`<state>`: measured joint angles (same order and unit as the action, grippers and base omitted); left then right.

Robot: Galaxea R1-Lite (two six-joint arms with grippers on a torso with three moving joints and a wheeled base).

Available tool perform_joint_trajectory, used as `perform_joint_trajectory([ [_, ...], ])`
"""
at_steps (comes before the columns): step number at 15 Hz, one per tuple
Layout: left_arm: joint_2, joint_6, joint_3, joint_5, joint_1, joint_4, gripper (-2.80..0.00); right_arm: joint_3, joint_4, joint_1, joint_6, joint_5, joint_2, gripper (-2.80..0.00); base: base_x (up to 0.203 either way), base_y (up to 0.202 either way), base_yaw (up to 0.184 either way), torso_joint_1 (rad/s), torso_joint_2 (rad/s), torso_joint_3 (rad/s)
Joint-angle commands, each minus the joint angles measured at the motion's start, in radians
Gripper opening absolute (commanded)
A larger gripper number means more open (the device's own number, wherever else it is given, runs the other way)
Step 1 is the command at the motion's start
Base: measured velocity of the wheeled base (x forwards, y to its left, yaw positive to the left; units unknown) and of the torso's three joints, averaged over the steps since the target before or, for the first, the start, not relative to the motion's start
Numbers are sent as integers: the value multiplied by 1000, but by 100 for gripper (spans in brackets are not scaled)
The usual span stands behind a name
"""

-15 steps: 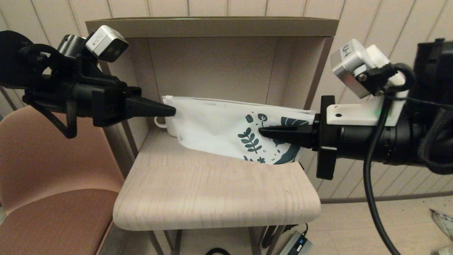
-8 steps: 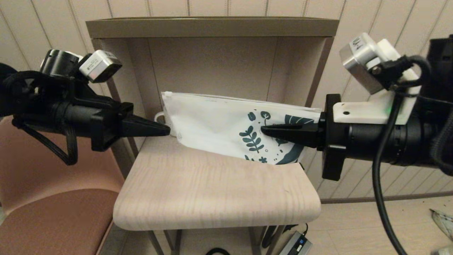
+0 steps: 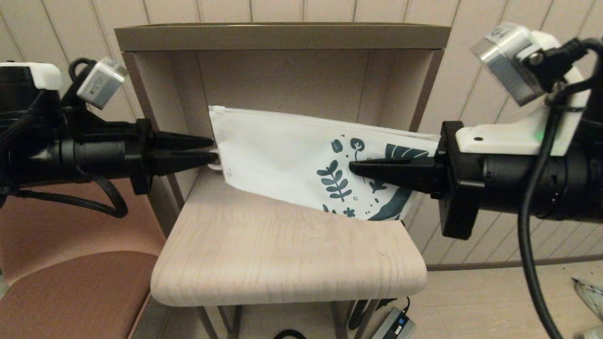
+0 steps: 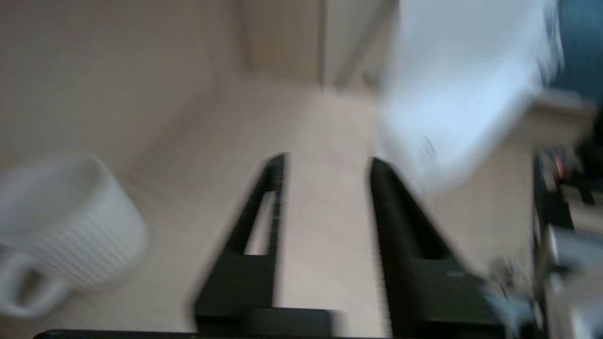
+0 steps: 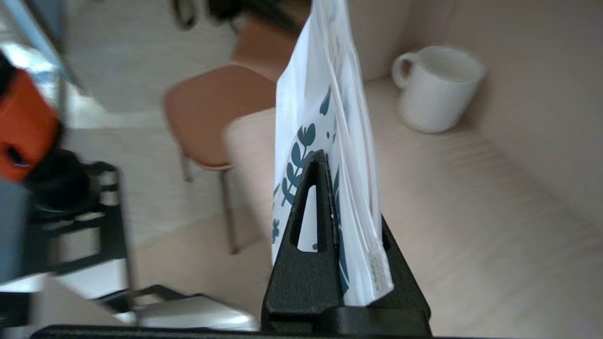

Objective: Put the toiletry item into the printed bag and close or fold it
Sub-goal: Hand it to the other hand

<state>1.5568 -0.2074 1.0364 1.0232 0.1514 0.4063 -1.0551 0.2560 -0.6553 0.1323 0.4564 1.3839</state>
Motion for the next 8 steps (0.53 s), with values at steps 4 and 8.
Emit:
perform_joint_trajectory([
  [4,-24,63,-24,11,-9,103,0,23,2,-53,-25,4,6,-280,0,0,0,0,0,0],
  [8,-14,59,-34,57,-9,103,0,17,8,-55,-21,5,3,-280,0,0,0,0,0,0],
])
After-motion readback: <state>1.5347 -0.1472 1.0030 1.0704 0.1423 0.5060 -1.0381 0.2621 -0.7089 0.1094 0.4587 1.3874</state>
